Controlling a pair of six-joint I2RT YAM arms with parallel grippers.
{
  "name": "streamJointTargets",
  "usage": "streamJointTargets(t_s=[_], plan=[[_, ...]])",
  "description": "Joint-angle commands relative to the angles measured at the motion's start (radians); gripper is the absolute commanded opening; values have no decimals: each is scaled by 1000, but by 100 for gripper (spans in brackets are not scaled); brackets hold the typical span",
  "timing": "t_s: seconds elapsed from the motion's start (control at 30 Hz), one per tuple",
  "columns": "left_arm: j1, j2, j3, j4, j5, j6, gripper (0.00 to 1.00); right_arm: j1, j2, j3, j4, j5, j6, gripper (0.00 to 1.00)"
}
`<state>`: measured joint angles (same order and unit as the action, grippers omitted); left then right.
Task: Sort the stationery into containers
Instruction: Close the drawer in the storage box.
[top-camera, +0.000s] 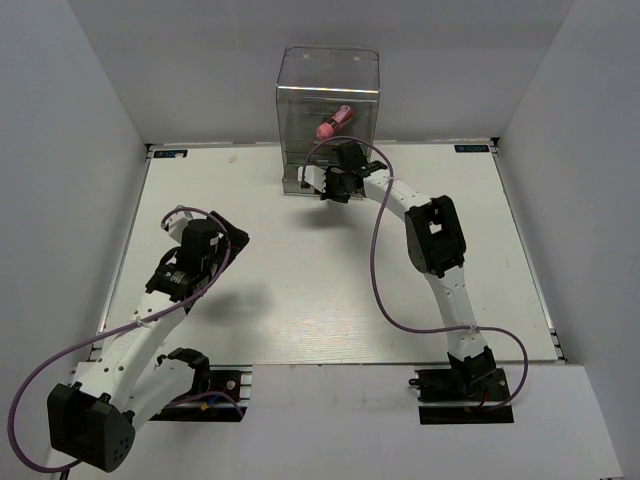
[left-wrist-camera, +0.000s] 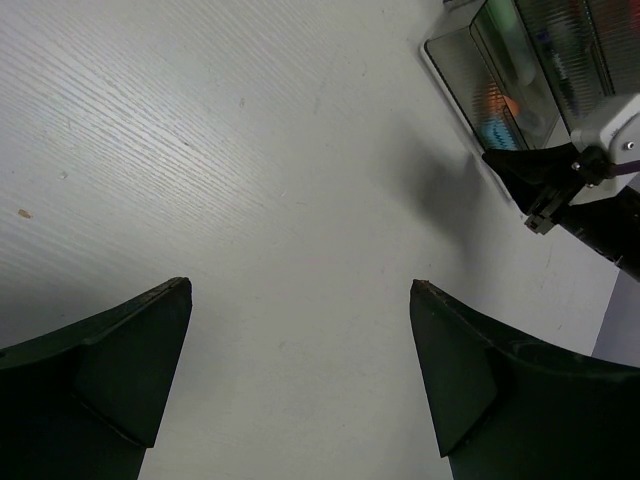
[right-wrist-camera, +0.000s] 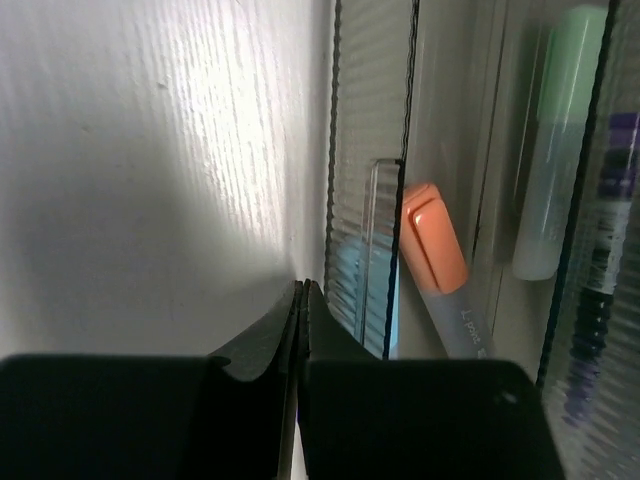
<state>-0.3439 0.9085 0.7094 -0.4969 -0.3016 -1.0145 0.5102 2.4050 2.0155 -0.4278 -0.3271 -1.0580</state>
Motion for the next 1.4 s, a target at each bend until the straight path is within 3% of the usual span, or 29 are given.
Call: streamJointTargets(t_s=[0.0,0.27,1.0,1.07,1.23,1.27,1.3,1.37], plan=[[-1,1,4,-6,5,-2,100,-9,-3,29,60,60,18,0],[-1,41,22,21,16,7,100,-10,23,31,205,178,49,0],[-1,72,41,31,25,7,100,-16,94,83,356,385,47,0],[-1,72,41,31,25,7,100,-16,80,60,316,349,53,0],[-10,52,32,31,25,7,100,-21,-114,-140,219,68,84,0],[-10,43,32,43,41,20,100,-18,-171,-168,221,48,108,1],[-10,43,19,56,53,43,100,-19,-197,-219,215,31,160,19],[-10,23,9,106,91,66,100,-22,-295,-254,175,-56,281,40]])
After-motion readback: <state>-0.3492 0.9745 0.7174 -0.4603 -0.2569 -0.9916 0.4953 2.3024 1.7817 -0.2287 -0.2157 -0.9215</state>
